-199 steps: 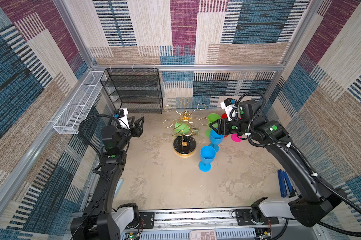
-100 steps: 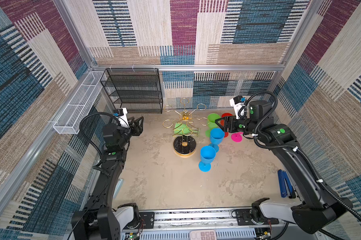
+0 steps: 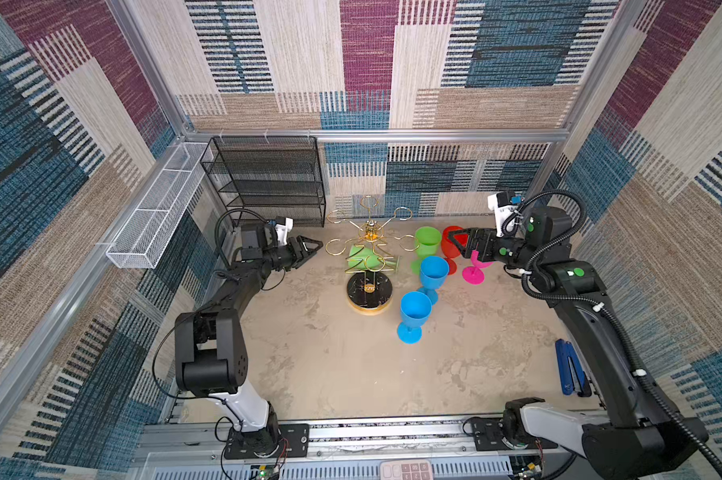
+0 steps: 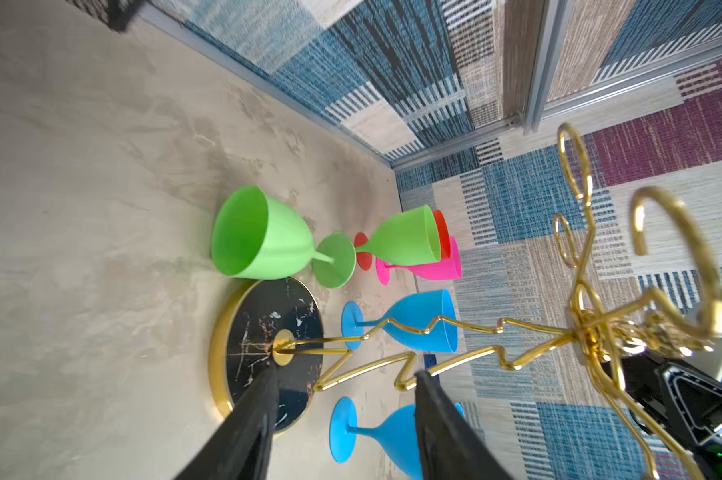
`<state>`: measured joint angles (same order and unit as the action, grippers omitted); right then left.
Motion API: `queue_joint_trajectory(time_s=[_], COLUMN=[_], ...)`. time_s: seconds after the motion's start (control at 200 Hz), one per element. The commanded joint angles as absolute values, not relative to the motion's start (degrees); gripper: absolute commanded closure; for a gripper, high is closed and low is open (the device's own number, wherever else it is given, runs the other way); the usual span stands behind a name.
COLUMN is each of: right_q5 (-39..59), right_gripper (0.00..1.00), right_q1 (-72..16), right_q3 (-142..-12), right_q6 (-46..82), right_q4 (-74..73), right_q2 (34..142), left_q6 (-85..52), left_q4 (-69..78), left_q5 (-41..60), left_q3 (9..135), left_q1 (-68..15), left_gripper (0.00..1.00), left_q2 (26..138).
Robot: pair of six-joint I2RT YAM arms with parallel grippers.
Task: Take the wine glass off the wine glass rack
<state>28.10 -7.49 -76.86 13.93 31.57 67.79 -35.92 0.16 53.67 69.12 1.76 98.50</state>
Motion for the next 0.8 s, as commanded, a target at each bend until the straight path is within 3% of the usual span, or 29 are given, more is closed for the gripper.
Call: queue_joint_trajectory(time_s=[0.0, 0.351, 0.796], right_q5=[30.2, 29.7, 29.6], right_gripper=[0.02, 0.01, 0.01], right_q1=[-7.0, -6.8, -6.8], right_q3=[-76.7, -75.2, -73.9], right_q6=[14.2, 12.8, 12.0], right_q4=[27.2, 27.3, 27.2], right_q2=[67.7, 66.5, 64.4], left_q6=[-38.7, -39.4, -38.1], left_q4=[-0.3, -0.3, 0.1], left_q5=[54.3, 51.3, 46.3], left_q3=[70.9, 78.2, 81.6], left_q1=[-0.1, -6.5, -8.7], left_gripper=[0.46, 0.46, 0.47], left_q2=[101.9, 112.2, 116.5])
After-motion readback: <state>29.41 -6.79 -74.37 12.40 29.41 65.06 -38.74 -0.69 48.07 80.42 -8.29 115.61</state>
